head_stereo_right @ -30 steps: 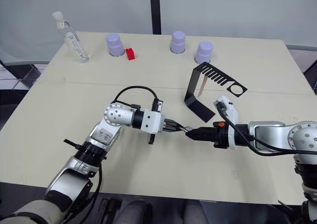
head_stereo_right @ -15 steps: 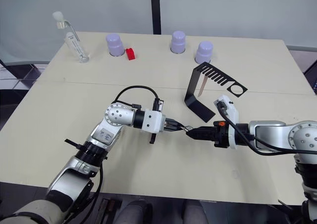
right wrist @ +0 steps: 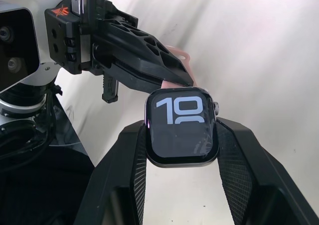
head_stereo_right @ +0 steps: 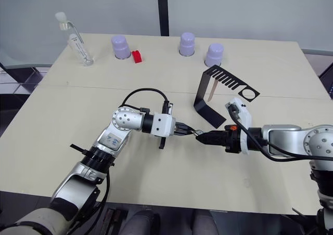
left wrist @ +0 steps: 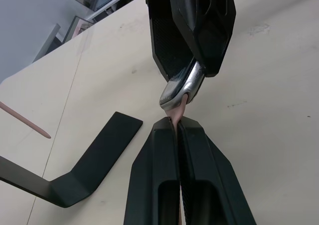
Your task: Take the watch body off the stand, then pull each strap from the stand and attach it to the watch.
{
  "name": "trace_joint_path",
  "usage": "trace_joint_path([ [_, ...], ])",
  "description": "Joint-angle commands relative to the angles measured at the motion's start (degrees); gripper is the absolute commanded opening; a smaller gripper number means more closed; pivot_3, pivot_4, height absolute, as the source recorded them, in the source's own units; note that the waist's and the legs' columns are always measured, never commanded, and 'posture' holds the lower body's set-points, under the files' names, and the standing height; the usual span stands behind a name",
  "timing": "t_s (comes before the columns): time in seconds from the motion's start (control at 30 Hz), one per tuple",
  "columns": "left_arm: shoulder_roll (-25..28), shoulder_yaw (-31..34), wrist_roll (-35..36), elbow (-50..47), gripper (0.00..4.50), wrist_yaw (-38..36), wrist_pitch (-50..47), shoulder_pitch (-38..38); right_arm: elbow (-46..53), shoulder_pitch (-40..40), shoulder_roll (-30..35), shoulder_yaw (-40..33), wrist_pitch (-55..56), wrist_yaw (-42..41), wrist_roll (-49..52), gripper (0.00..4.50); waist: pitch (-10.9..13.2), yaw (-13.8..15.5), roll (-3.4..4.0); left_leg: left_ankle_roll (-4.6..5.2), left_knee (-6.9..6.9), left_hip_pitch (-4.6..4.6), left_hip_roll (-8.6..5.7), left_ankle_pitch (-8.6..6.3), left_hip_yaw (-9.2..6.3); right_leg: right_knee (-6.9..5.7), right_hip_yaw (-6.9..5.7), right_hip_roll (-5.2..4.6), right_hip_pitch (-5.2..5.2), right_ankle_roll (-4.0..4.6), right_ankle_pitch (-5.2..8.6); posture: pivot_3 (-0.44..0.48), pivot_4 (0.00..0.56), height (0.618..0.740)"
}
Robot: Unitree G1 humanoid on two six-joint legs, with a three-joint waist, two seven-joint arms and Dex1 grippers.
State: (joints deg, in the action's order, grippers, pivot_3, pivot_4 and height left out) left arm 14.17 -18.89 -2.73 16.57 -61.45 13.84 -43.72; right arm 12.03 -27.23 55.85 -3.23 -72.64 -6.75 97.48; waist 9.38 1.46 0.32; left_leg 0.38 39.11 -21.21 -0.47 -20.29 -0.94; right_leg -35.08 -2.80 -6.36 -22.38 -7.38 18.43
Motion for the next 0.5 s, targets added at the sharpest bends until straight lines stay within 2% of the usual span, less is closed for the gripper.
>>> trace_joint_path([
  [0.03,-4.43,-1.66,2.44,-4.24,0.00,1.07,1.78,-2.79,2.70,-1.12,-1.74,0.93,-0.25,-2.53,0.33,1.50,0.00,0.00,0.00,0.00,0.00,0.00,0.00,0.00,0.00,0.00,0.00,0.00,0.00,0.00,0.00,0.000,0.150,0.740],
  [0.2,-3.95,-1.38,3.53,-5.86,0.00,0.23,1.65,-2.50,0.90,-0.52,-2.08,-0.08,-0.51,-3.86,-3.78,1.50,0.00,0.01,0.00,0.00,0.00,0.00,0.00,0.00,0.01,0.00,0.00,0.00,0.00,0.00,0.00,0.000,0.150,0.740],
  [0.4,-3.58,-0.91,3.88,-5.83,0.00,-0.22,1.68,-2.77,0.18,0.04,-2.56,-1.44,-1.52,-5.81,-3.51,1.50,0.00,0.01,0.00,0.00,0.00,0.00,0.00,0.00,0.00,-0.01,0.00,0.00,0.00,0.00,0.00,0.000,0.150,0.740],
  [0.5,-2.81,-0.37,2.96,-6.40,0.00,0.66,-1.11,-2.54,3.04,0.14,-2.60,-2.48,-0.11,-8.58,-6.98,1.50,0.00,0.00,0.01,0.00,0.00,0.00,0.00,0.00,0.01,-0.01,0.00,0.00,0.00,0.00,0.00,0.000,0.150,0.740],
])
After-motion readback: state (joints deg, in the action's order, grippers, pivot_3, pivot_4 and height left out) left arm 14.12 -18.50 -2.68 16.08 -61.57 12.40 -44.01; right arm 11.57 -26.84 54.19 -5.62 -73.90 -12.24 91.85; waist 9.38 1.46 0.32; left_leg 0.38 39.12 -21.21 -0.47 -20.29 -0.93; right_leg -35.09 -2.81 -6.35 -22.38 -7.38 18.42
